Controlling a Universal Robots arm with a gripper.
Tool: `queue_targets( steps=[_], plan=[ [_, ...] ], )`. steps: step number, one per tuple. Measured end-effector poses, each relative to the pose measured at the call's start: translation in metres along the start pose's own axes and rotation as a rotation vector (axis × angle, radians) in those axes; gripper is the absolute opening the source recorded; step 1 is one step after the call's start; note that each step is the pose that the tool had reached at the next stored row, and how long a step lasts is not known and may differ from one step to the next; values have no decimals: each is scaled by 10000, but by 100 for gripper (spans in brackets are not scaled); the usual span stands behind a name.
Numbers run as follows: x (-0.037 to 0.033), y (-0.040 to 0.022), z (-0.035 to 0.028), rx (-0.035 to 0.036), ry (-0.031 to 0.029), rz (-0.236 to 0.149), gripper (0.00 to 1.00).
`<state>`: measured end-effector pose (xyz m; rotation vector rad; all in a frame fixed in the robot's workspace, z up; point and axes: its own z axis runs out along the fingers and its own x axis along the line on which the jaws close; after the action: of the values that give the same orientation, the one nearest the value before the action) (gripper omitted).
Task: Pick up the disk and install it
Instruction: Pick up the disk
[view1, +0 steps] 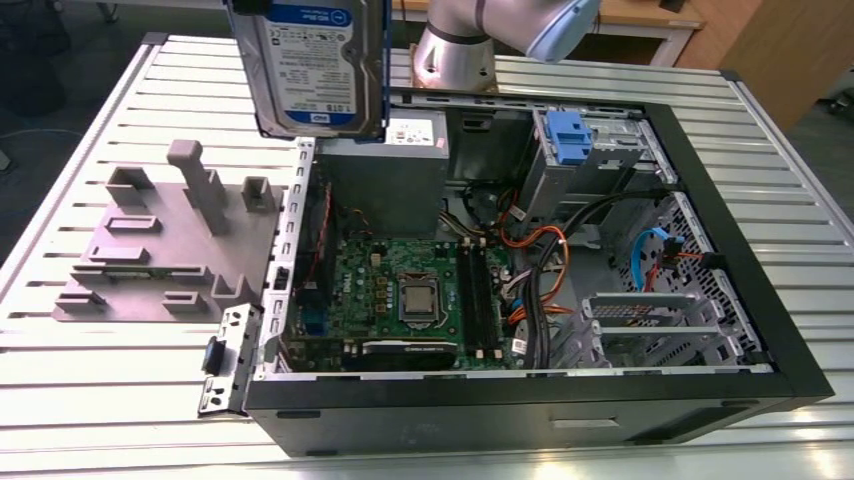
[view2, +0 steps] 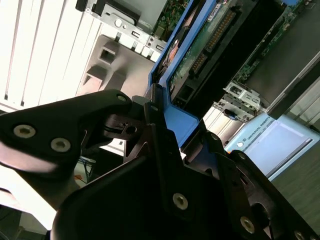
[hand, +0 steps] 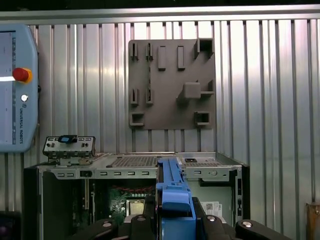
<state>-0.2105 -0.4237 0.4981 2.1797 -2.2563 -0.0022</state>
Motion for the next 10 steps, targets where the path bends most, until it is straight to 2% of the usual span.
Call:
queue_targets(
  steps=[10],
  plan=[
    [-5,-161,1,-1,1,0,36]
  ],
)
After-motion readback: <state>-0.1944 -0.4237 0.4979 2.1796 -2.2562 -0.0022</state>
